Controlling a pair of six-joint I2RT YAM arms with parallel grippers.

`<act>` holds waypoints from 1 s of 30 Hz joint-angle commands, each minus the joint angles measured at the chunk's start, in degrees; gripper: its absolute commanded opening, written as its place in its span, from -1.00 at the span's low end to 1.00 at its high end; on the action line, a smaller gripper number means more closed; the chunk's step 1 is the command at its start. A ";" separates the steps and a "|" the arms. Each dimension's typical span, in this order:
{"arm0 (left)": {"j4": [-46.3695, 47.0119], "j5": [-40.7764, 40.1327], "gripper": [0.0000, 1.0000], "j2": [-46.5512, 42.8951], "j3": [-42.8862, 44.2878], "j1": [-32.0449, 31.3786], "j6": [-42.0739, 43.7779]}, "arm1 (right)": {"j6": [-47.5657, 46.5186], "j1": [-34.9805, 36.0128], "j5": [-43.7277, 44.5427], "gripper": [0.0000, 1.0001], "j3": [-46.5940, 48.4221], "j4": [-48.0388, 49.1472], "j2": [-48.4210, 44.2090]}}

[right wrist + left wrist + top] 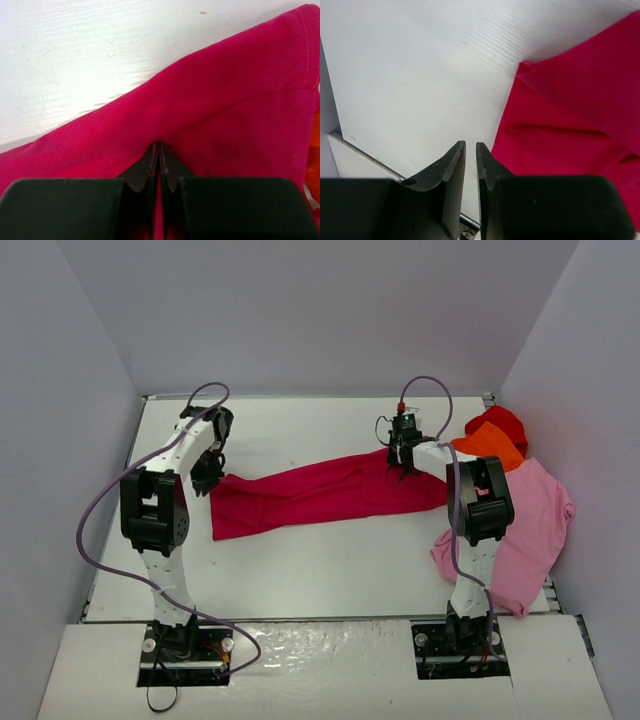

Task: Fold and stack the t-shirts

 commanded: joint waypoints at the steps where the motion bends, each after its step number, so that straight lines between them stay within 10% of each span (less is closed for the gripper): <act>1: -0.15 -2.35 -0.67 -3.67 -0.82 2.06 -0.35 | -1.18 0.19 -1.39 -1.00 -2.36 -9.17 4.02; 11: 1.21 3.62 -0.08 -2.40 5.65 2.85 0.38 | -0.88 0.39 -0.45 -1.00 -2.28 -9.28 3.59; 30: 6.83 15.54 0.09 8.83 12.99 2.67 0.82 | -0.04 4.32 0.10 -1.00 -2.97 -10.63 -6.32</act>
